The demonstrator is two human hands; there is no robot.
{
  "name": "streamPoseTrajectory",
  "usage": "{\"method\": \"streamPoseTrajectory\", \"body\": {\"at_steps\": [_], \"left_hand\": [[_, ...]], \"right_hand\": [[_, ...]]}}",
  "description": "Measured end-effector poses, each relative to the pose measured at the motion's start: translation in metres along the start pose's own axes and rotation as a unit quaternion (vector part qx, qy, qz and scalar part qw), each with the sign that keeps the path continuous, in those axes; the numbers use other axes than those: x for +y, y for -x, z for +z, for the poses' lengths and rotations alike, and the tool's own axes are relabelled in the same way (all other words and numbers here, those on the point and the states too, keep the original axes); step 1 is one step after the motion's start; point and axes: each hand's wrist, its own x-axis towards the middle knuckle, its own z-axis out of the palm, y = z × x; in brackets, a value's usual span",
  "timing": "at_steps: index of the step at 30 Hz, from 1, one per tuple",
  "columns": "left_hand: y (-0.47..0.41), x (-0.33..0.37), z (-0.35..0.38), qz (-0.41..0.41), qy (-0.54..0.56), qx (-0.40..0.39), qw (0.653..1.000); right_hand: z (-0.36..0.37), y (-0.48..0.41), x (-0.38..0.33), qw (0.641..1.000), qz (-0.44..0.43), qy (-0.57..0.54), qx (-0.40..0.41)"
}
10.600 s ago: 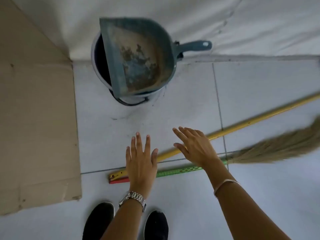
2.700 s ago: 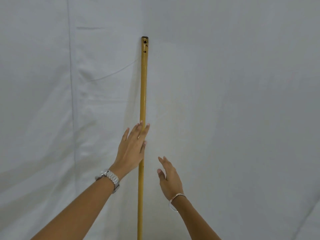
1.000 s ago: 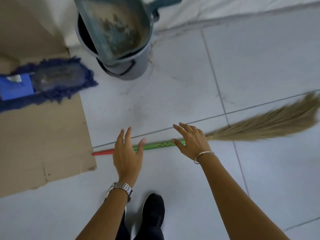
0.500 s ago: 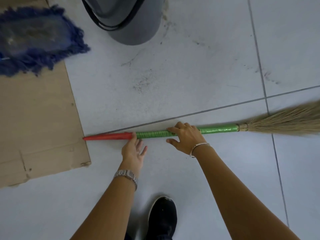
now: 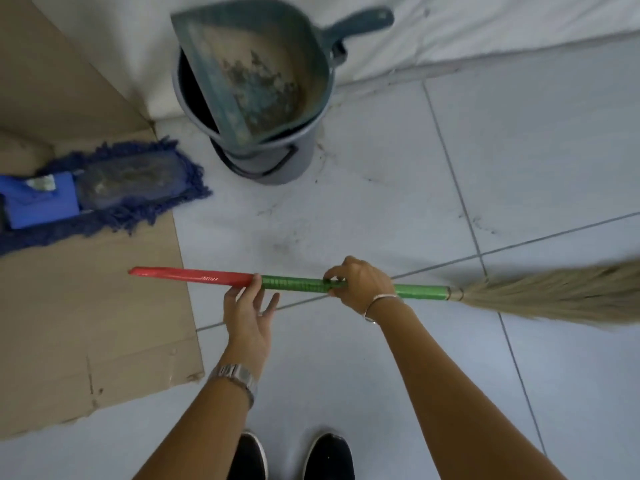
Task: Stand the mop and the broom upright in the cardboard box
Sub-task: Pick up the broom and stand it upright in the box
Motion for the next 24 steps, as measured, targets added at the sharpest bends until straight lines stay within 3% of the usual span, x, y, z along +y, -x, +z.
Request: {"method": "streamPoseTrajectory", "body": {"at_steps": [7,12,18,24], "left_hand": [[0.107,0.111,0.057,0.108,0.009,-0.151,0.983],[0.208,0.214,0.11,0.222,-0.08,-0.264,0.935],[0.34,0.298,0.151,0.319,-0.172,-0.325,0.874],[0.483,0.377,0.176,0.413,-0.222,-0.332,0.818]], "right_hand": [[-0.121,0.048,-0.071,0.991,-0.007,-0.122,0.047],[-0.234,0.103,-0.138,0.98,-0.048,-0.163,0.103],[-0.327,0.18,-0.201,0.973,-0.092,-0.171,0.128],[-0.414,0.27,-0.272,0.947,-0.14,-0.241,0.163]]}}
